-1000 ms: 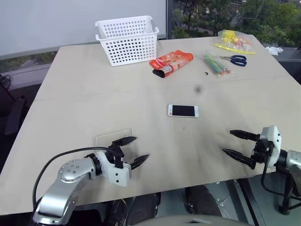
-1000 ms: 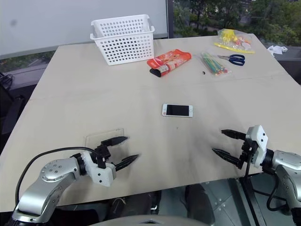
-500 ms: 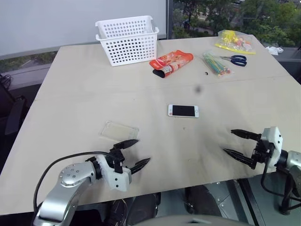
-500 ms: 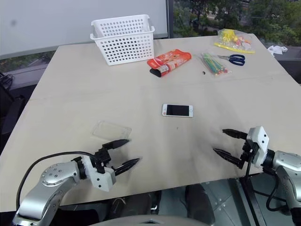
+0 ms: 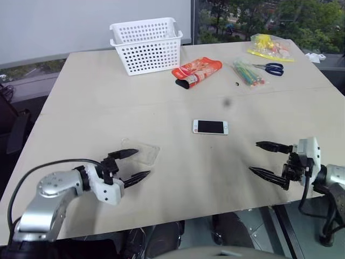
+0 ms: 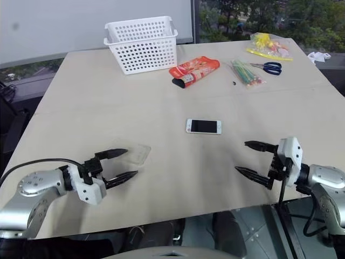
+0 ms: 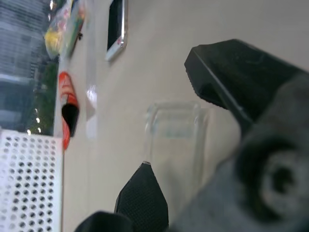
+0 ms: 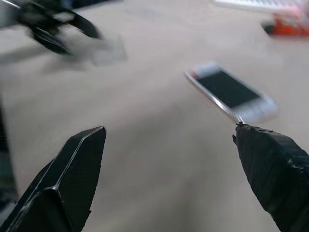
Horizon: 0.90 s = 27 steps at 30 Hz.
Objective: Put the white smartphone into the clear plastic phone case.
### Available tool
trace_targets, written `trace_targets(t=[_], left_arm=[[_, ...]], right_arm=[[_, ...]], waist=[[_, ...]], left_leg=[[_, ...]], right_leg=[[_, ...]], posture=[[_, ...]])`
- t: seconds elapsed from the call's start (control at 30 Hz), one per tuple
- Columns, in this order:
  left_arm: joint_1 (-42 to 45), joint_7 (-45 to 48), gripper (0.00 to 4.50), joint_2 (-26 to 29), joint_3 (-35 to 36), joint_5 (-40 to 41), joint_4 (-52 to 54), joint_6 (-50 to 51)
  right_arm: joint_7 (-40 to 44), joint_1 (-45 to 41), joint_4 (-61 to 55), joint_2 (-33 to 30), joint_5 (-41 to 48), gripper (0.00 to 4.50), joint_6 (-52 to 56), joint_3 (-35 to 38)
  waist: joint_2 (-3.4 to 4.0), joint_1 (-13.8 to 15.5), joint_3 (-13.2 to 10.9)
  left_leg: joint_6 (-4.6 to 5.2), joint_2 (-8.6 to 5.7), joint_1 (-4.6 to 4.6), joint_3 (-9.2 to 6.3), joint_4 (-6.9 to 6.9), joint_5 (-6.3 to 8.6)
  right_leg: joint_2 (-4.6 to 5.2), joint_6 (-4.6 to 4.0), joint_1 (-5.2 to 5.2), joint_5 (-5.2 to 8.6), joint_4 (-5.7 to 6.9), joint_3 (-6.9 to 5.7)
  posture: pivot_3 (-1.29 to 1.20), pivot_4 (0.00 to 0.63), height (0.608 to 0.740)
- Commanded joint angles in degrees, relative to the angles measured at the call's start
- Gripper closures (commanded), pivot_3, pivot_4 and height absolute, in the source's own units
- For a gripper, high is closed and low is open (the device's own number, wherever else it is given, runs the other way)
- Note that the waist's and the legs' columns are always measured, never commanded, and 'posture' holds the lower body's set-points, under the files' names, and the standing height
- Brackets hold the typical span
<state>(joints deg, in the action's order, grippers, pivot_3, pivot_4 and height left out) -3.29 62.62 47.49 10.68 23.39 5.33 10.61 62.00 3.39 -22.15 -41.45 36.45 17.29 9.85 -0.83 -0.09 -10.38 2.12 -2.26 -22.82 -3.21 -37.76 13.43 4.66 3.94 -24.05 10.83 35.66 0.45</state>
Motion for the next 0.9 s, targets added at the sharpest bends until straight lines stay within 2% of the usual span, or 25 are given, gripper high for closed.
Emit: trace_targets(t=[0.03,0.17,0.23,0.37,0.47,0.53,0.7,0.83,0.9], left_arm=[[3.77,4.12,0.01,1.94,-2.12,-3.49,-6.84,-4.82],[8.26,8.98,0.01,4.24,-6.12,-7.75,-15.12,-9.04],[9.88,9.95,0.53,4.30,-7.36,-8.66,-17.40,-9.58],[12.41,10.43,2.14,3.23,-8.71,-8.55,-18.75,-8.44],[13.78,11.08,3.68,1.81,-10.10,-7.52,-16.67,-6.05],[14.61,11.18,4.44,0.68,-10.91,-6.02,-13.97,-2.87],[16.52,9.92,4.44,-2.90,-13.51,-3.80,-7.14,4.25],[23.17,7.17,4.44,-10.89,-19.65,-3.99,-3.89,10.38],[27.24,6.53,4.44,-14.95,-24.07,-6.91,-5.66,9.98]], right_arm=[[-1.68,-0.85,-5.97,-0.72,3.03,0.00,3.41,-0.29],[-2.82,-1.00,-9.16,-1.43,4.08,0.00,5.59,0.00],[-3.17,-0.92,-9.69,-1.62,4.13,0.00,5.90,0.31],[-3.43,-0.71,-10.12,-1.67,3.98,0.00,6.04,0.52],[-3.62,-0.47,-10.27,-1.59,3.74,0.00,5.86,0.46],[-3.58,-0.31,-10.06,-1.57,3.55,0.00,5.63,0.50],[-3.44,-0.69,-9.03,-1.56,2.75,0.00,5.07,0.49],[-4.23,-2.53,-8.07,-1.48,1.96,0.00,5.15,0.32],[-4.45,-3.09,-7.42,-1.54,1.19,0.00,4.83,0.45]], waist=[[0.00,0.20,0.00],[-0.02,0.89,0.01],[-0.02,0.94,0.02],[-0.01,0.90,0.02],[-0.01,0.99,0.03],[-0.02,1.00,0.03],[-0.03,0.95,0.03],[-0.07,1.19,0.03],[-0.10,1.18,0.05]], left_leg=[[0.00,0.00,-0.04,0.00,0.02,0.00],[0.01,-0.04,-0.08,0.06,0.23,0.00],[0.00,-0.03,-0.07,0.06,0.32,0.00],[0.01,-0.03,-0.06,0.06,0.36,0.00],[0.01,-0.03,-0.05,0.09,0.36,0.00],[0.01,-0.04,-0.06,0.09,0.35,0.00],[0.02,-0.04,-0.07,0.13,0.34,-0.01],[0.02,-0.06,-0.11,0.13,0.27,-0.02],[0.02,-0.07,-0.09,0.14,0.26,-0.02]], right_leg=[[-0.01,0.00,-0.02,0.00,-0.04,-0.02],[-0.06,-0.20,-0.13,-0.13,-0.15,0.02],[0.07,-0.22,-0.14,-0.14,-0.18,0.02],[0.16,-0.19,-0.14,-0.13,-0.21,0.00],[0.18,-0.17,-0.13,-0.12,-0.21,0.02],[0.20,-0.14,-0.11,-0.11,-0.21,-0.03],[0.19,-0.03,-0.09,-0.05,-0.21,-0.07],[-0.06,-0.09,-0.08,-0.17,-0.19,-0.09],[-0.08,-0.10,-0.05,-0.21,-0.19,-0.07]], posture=[[0.00,0.150,0.740],[0.00,0.150,0.740],[0.00,0.150,0.740],[0.00,0.150,0.740],[0.00,0.150,0.740],[0.00,0.150,0.740],[0.00,0.150,0.740],[0.00,0.150,0.740],[0.00,0.150,0.740]])
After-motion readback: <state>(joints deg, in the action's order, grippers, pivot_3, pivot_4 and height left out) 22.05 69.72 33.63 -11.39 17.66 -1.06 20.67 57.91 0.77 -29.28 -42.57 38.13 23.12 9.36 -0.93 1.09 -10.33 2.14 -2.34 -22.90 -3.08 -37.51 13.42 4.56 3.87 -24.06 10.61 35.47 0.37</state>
